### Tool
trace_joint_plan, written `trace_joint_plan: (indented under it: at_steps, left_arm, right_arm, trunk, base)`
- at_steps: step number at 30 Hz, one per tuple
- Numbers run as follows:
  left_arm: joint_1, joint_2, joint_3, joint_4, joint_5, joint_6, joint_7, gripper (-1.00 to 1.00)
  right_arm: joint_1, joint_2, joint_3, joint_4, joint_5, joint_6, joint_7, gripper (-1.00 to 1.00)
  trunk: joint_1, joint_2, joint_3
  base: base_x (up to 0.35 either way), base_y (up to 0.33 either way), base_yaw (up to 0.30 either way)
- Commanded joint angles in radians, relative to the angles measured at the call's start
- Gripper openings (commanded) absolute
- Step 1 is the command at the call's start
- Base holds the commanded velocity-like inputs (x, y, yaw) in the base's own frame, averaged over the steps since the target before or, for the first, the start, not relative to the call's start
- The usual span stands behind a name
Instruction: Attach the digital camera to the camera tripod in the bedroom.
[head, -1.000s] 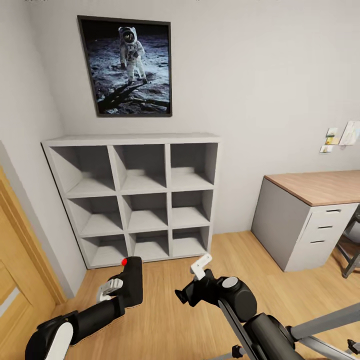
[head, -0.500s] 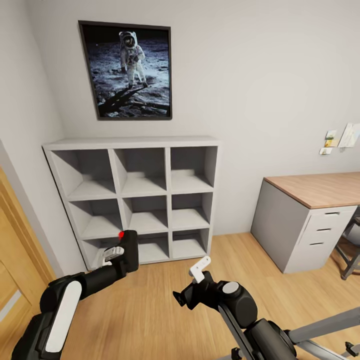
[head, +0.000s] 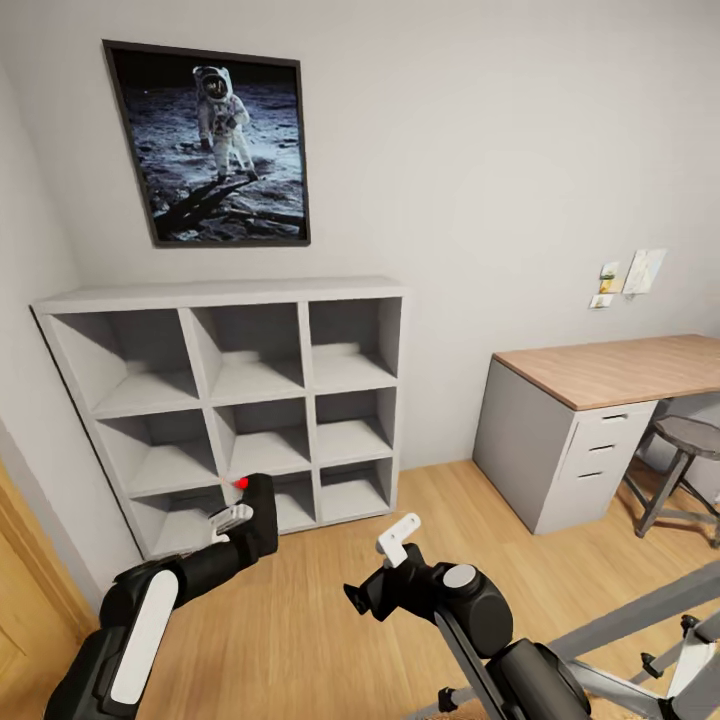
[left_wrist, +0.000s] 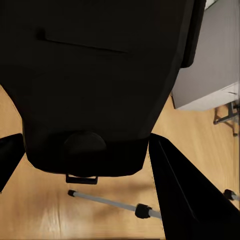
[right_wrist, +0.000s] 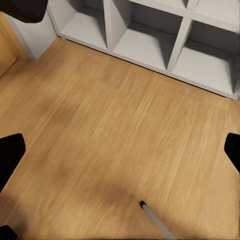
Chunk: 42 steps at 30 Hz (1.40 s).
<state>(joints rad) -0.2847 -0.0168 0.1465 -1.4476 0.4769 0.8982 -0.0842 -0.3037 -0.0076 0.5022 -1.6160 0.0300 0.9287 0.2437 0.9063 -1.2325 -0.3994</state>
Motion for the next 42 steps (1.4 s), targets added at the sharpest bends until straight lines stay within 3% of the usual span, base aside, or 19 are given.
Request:
trace_joint_plan:
  at_steps: [1, 42]
  left_arm:
    - [0.000, -0.002, 0.003, 0.001, -0.005, 0.005, -0.012, -1.00]
    - [0.001, -0.003, 0.001, 0.004, -0.003, 0.004, -0.013, -1.00]
  right_arm:
    - [-0.001, 0.000, 0.002, -0.001, 0.004, 0.004, 0.003, 1.00]
    - [0.000, -0.010, 0.003, 0.000, 0.004, -0.007, 0.001, 1.00]
  trunk:
    - [-0.004, 0.006, 0.002]
    - [-0.161, 0.293, 0.131]
  base:
    - [0.000, 0.000, -0.206]
    - [0.000, 0.000, -0.024]
